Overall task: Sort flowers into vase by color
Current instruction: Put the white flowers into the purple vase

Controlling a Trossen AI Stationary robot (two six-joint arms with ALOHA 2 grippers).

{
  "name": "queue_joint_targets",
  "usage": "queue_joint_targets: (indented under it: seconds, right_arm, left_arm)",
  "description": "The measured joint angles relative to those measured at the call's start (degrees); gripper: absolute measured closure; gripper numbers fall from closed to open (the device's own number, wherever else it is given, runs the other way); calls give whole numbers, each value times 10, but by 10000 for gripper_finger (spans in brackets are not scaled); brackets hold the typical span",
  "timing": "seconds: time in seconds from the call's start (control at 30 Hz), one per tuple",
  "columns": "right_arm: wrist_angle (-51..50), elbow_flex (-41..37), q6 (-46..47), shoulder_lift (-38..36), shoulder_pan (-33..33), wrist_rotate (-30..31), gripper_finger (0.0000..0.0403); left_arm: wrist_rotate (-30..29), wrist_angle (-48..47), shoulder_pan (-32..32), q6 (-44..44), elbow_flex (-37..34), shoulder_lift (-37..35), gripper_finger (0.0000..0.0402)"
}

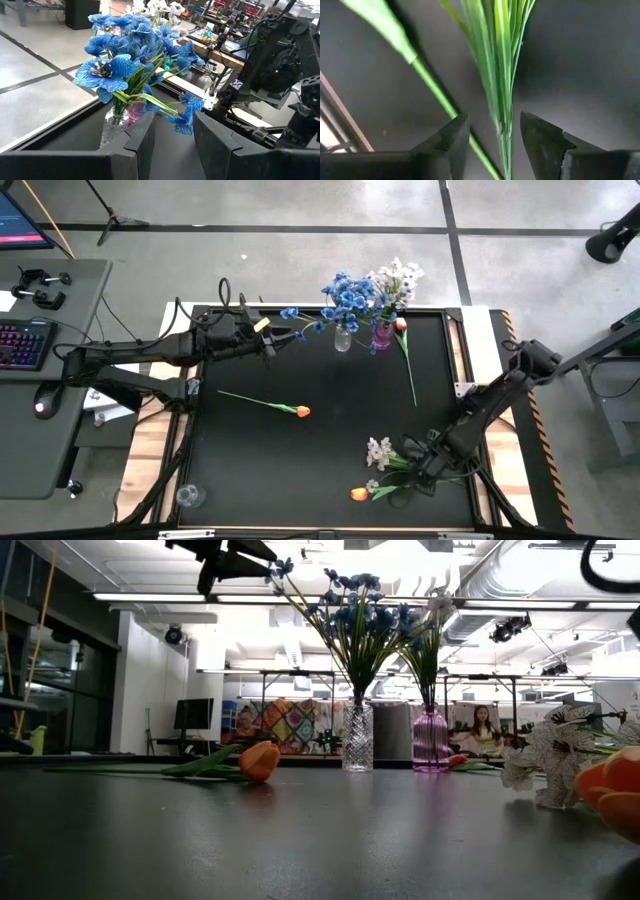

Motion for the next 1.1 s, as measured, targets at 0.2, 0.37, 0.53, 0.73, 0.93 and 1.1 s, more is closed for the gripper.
queue_joint_targets:
  seconds: [0.2, 0.37, 0.53, 0.73, 0.93, 1.1]
  right_arm:
    - [17, -5, -3, 42, 0, 3, 239]
    - [19, -2, -3, 70, 0, 1, 239]
    - [16, -2, -5, 76, 0, 2, 248]
    - [-3, -4, -3, 71, -1, 2, 374]
    - [-41, -5, 2, 6, -16, 30, 397]
    - [-107, -6, 51, -103, -34, 144, 400]
  left_arm:
    - [0, 0, 0, 0, 0, 0, 282]
    - [0, 0, 0, 0, 0, 0, 282]
    - [0, 0, 0, 0, 0, 0, 282]
    - [0, 0, 0, 0, 0, 0, 282]
    - [-8, 1, 0, 1, 0, 0, 282]
    - [-11, 1, 0, 1, 0, 0, 282]
